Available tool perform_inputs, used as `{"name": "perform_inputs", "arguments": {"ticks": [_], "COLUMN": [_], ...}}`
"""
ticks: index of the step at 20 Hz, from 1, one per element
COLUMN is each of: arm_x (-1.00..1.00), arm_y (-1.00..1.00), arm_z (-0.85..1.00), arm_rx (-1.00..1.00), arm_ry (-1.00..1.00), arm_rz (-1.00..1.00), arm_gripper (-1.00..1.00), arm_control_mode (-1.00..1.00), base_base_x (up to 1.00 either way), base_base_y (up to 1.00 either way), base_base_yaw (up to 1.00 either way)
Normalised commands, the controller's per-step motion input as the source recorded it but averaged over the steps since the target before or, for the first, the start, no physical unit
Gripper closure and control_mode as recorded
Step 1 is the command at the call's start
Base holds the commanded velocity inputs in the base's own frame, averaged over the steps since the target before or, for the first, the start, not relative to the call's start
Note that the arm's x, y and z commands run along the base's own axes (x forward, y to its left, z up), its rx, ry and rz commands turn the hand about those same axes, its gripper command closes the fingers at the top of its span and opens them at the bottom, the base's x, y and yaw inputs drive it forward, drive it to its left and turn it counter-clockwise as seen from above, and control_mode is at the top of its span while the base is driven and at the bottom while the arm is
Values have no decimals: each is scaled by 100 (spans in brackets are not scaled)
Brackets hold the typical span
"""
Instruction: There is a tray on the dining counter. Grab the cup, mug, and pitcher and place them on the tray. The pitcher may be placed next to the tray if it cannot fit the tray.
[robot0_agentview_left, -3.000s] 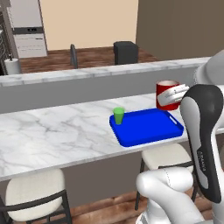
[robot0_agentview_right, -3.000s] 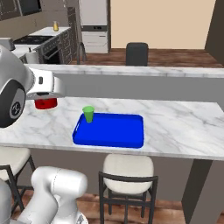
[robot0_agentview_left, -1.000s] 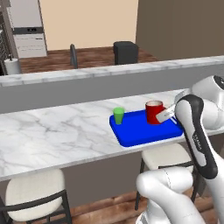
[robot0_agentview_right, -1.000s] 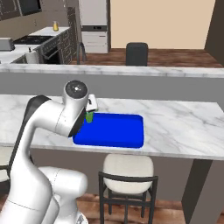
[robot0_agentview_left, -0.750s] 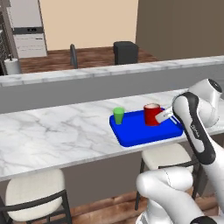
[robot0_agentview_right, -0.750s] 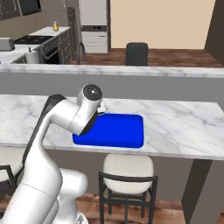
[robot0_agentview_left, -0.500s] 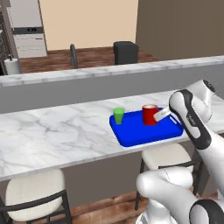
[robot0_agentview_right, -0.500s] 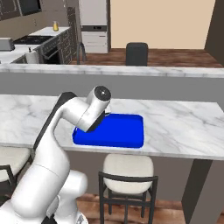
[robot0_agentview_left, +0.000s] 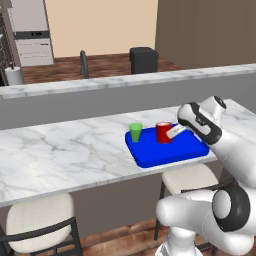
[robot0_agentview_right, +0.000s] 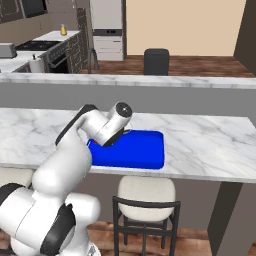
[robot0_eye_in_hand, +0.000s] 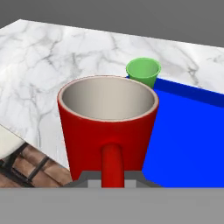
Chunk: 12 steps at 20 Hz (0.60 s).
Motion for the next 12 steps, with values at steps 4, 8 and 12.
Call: {"name": "perform_inputs", "arguments": {"ticks": [4,8,12], "arm_x": [75,56,42], "arm_y": [0,0,3], "arm_z": [-78,-66,-54], "arm_rx": [7,2,0], "arm_ry": [0,0,0], "arm_rz": [1,3,1], "arm_gripper": [100,100,100], "arm_control_mode": [-100,-100,-100], "base_base_x": [0,0,0], "base_base_y": [0,0,0], "base_base_yaw": [0,0,0]}}
